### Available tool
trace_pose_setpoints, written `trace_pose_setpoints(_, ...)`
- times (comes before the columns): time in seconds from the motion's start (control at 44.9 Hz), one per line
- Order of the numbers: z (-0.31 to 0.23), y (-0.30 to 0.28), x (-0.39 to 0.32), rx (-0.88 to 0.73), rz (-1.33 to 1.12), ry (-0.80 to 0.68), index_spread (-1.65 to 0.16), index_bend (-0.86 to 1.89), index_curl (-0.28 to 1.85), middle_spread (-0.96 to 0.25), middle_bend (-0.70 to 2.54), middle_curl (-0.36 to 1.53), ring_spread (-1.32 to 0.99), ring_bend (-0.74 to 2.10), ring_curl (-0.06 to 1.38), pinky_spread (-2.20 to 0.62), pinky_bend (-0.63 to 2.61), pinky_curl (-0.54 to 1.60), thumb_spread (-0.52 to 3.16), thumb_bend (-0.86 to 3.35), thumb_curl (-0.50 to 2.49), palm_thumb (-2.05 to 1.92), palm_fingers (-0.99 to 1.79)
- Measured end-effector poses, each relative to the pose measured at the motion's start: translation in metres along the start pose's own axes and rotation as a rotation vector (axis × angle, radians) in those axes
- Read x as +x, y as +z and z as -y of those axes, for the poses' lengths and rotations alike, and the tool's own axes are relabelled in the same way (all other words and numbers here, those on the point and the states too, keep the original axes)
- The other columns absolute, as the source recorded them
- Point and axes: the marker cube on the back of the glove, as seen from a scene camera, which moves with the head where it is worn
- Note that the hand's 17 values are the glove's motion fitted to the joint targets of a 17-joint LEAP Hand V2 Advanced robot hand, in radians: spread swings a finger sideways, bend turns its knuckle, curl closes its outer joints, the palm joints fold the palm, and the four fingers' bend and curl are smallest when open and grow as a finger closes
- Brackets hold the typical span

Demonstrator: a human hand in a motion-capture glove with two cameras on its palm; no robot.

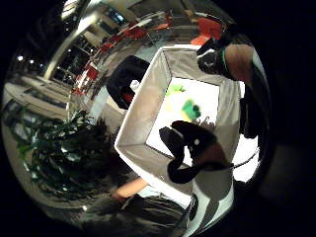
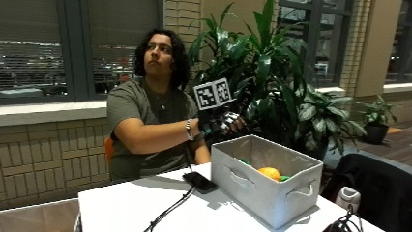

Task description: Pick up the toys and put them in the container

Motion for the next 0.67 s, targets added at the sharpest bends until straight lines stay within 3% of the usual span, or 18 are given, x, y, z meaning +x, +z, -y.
trace_pose_setpoints(0.178, -0.088, -0.024, 0.05, 0.036, 0.077, -0.085, -0.36, 0.66, 0.48, -0.53, 1.26, 1.17, -0.61, 1.6, 1.01, -0.5, 1.46, 0.88, 1.29, -0.04, 0.19, 0.17, 0.38)
trace_pose_setpoints(0.424, -0.199, -0.022, 0.118, -0.036, 0.076, -0.031, -0.38, 0.57, 0.46, -0.43, 0.82, 0.93, -0.45, 1.29, 0.79, -0.4, 1.23, 0.65, 1.25, -0.03, 0.2, 0.06, 0.29)
trace_pose_setpoints(0.49, -0.22, -0.018, 0.132, -0.064, 0.062, 0.0, -0.38, 0.6, 0.48, -0.39, 0.73, 0.88, -0.43, 1.22, 0.76, -0.34, 1.11, 0.61, 1.24, -0.03, 0.2, 0.03, 0.13)
trace_pose_setpoints(0.669, -0.257, -0.012, 0.152, -0.111, -0.005, 0.075, -0.39, 0.61, 0.47, -0.32, 0.6, 0.79, -0.39, 1.12, 0.67, -0.19, 0.94, 0.51, 1.22, -0.03, 0.2, -0.02, 0.11)
